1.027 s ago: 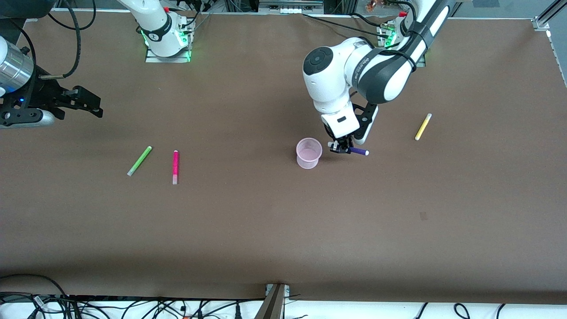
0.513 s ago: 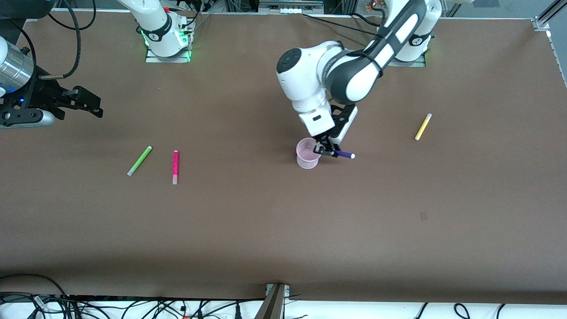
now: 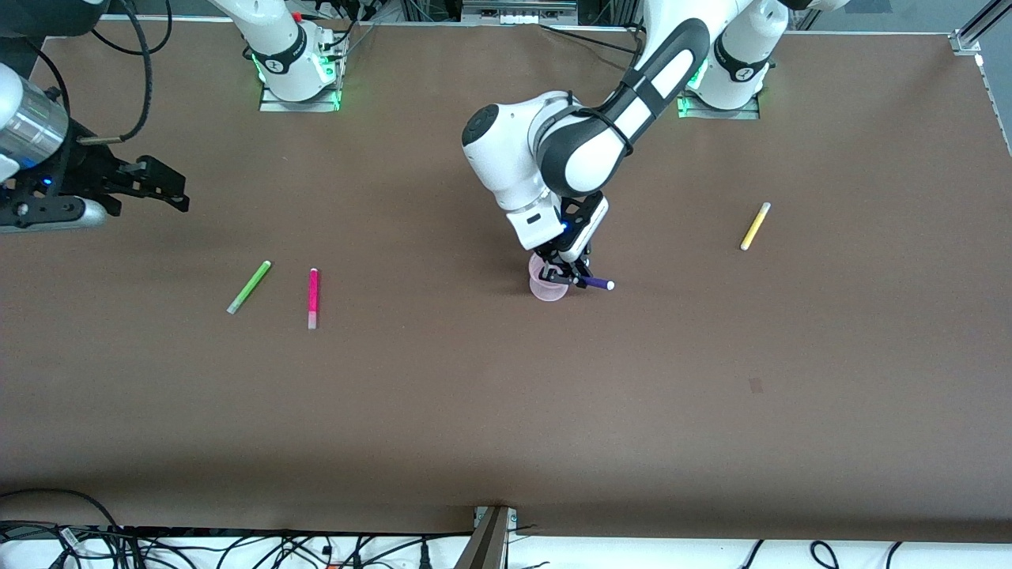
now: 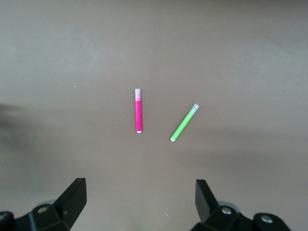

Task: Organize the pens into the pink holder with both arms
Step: 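Release the blue marker in the cup while the right gripper reaches the pink marker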

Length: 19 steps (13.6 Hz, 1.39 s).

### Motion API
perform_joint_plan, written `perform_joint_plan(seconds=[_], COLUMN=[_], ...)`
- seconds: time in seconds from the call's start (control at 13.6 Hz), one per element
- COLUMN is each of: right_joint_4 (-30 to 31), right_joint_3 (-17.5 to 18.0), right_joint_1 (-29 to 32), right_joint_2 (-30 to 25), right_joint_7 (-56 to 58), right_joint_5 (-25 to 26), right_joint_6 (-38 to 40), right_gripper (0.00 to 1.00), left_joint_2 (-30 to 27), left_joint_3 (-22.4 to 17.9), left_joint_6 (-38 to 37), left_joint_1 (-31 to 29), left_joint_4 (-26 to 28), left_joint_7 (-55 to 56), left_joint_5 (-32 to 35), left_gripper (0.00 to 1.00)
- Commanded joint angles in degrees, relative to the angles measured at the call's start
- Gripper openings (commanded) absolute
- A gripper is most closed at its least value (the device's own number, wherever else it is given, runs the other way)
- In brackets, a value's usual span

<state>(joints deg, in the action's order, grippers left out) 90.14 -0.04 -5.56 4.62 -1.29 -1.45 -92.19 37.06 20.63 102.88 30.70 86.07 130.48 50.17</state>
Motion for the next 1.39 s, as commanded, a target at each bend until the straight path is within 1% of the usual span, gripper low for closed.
perform_joint_plan(seconds=[0.0,0.07,0.22,0.37,0.73,0.88,1.03,1.17,1.32], right_joint_4=[-1.2,-1.3,-0.7,2.2,16.2,21.0,24.4,26.5,29.6], right_joint_3=[0.0,0.0,0.0,0.0,0.1,0.2,0.3,0.6,1.0], right_joint_1=[-0.2,-0.2,-1.5,-2.3,-2.4,-2.5,-2.5,-2.5,-2.5], right_joint_2=[7.6,9.3,12.3,14.4,14.6,14.7,14.8,14.9,15.2], right_joint_7=[1.5,2.0,2.1,1.5,1.4,1.2,1.0,0.9,0.8], right_joint_5=[-0.5,-0.7,-1.0,-1.4,-1.4,-1.6,-1.7,-1.8,-4.3], right_joint_6=[0.5,-0.4,-4.9,-10.4,-27.7,-34.0,-38.0,-40.3,-44.5], right_gripper=[1.00,1.00,1.00,1.00,1.00,0.99,0.97,0.93,0.92], left_joint_2=[1.5,1.5,2.9,3.6,4.5,4.6,5.3,6.4,6.4], left_joint_3=[-0.9,-0.9,-1.0,-1.2,-2.5,-3.9,-5.7,-6.2,-6.2], left_joint_6=[-3.0,-3.4,-4.6,-5.2,-6.3,-6.3,-6.3,-6.3,-6.3], left_joint_1=[2.8,3.0,4.0,4.4,6.7,8.5,10.5,11.1,11.6], left_joint_4=[-1.9,-1.9,-1.9,-1.9,-2.6,-2.7,-2.8,-4.1,-4.4], left_joint_7=[2.4,2.4,3.0,3.3,3.7,3.8,4.4,4.6,4.6], left_joint_5=[2.5,2.5,2.6,2.6,2.6,2.5,2.4,2.4,2.4], left_gripper=[0.00,0.00,0.00,0.00,0.00,0.00,0.00,0.00,0.00])
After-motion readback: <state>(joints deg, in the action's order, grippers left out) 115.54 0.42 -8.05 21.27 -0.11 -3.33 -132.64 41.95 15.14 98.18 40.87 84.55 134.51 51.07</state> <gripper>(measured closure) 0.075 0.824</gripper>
